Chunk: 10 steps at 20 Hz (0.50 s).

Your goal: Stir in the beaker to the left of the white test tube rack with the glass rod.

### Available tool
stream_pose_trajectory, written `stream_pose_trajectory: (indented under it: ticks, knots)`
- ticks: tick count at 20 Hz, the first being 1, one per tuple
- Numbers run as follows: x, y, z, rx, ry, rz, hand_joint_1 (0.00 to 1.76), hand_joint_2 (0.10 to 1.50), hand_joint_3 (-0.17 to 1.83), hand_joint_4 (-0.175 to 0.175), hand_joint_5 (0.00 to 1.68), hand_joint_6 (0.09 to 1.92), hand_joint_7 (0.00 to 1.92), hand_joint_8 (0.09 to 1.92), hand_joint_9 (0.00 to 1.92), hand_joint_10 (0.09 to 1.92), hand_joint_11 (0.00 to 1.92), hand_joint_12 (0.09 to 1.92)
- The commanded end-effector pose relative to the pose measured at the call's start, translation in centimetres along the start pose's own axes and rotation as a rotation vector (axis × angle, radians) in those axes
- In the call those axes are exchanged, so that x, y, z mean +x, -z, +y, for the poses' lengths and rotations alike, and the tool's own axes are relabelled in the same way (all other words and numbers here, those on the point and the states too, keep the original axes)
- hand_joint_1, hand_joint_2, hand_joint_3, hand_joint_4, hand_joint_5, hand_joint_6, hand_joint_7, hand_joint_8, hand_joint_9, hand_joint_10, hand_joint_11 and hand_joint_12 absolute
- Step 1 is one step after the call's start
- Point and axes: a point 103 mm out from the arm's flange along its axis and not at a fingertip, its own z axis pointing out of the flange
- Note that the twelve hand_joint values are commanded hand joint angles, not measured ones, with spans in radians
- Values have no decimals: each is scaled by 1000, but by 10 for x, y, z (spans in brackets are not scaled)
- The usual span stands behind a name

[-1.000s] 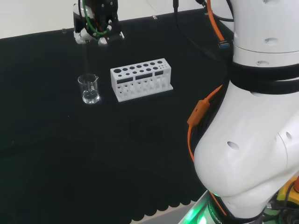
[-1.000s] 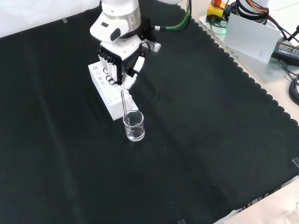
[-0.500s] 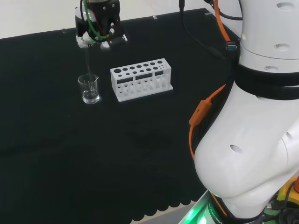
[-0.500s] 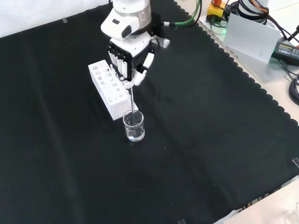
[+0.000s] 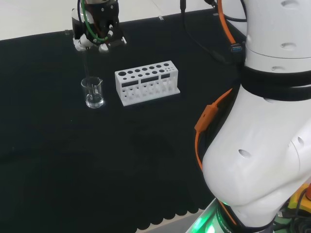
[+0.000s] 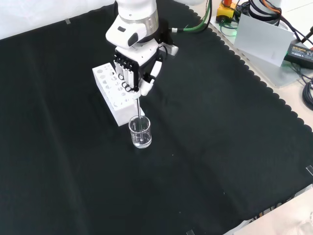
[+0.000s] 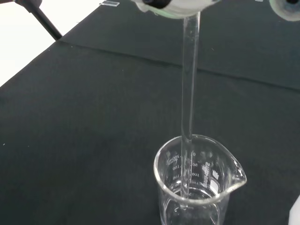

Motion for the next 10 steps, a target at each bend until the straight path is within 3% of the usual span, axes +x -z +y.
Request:
stream_pose_trajectory:
  ticks: [1,10]
  knots:
    - [-10,-2,18,5,15,8,1334,1029,-175,-175,1452,87,1502,328,1827,166,1584,620]
    - [-34,10,5,-2,-12,-2,1334,1029,-175,-175,1451,87,1501,331,1828,165,1583,622]
